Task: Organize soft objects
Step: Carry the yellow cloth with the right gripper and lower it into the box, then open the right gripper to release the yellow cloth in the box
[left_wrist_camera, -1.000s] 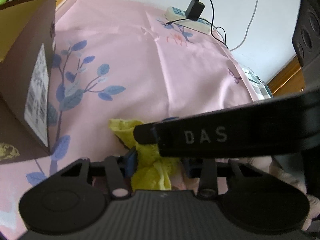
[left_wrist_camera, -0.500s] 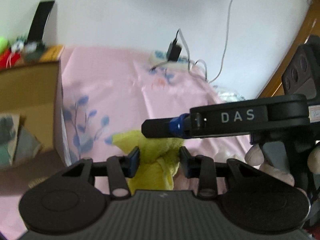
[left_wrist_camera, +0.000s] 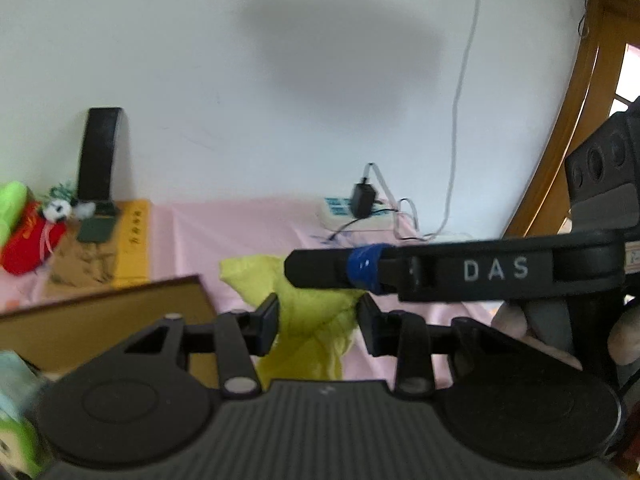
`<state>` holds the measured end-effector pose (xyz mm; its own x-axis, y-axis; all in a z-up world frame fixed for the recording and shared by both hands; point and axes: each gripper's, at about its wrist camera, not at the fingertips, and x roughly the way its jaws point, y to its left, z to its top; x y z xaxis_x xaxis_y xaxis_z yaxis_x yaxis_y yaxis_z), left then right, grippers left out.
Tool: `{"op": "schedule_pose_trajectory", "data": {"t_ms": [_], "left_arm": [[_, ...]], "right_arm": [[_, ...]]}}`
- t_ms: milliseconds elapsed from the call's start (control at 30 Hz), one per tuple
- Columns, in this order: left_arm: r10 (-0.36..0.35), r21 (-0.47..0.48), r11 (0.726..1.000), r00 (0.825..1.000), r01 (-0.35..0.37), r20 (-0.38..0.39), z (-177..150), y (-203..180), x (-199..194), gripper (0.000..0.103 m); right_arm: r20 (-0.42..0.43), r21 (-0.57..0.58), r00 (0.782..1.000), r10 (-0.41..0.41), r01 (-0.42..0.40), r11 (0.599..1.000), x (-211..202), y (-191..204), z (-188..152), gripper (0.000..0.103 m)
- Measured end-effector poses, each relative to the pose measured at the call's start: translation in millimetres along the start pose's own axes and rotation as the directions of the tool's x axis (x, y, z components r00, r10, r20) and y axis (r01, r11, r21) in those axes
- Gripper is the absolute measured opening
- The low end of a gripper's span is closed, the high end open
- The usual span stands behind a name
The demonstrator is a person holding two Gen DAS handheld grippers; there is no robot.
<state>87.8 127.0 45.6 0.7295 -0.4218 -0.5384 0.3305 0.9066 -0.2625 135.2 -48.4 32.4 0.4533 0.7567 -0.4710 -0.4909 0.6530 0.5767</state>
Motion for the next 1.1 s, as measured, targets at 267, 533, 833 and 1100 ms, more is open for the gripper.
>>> {"op": "schedule_pose_trajectory", "data": {"t_ms": [267,533,833,1100], "left_arm": [[-0.033,-0.067,0.997,0.99,0.024,-0.134,6,106,28,0.035],[-0.115,-0.168,0.983,0.952,0.069,-0.282,-14,158,86,0.035],[-0.121,-0.165,0.985,0.911,0.06,-0.394,-24,158,135,0.035],[-0.106,-0.197,0.98,0.873,0.011,-0.476,-34,169,166,0.038]], "right_arm": [[-0.091,-0.094,0.994,-0.063,0.054,0.994,99,25,1,0.018],[-0.105,-0.072,0.98,-0.169,0.162,0.984,141,13,-14,0.018],[-0.011,0.01,0.976,-0.215,0.215,0.976,117,8,-13,0.018],[0.023,0.074,0.978,-0.209,0.207,0.976,98,9,-16,0.018]]}}
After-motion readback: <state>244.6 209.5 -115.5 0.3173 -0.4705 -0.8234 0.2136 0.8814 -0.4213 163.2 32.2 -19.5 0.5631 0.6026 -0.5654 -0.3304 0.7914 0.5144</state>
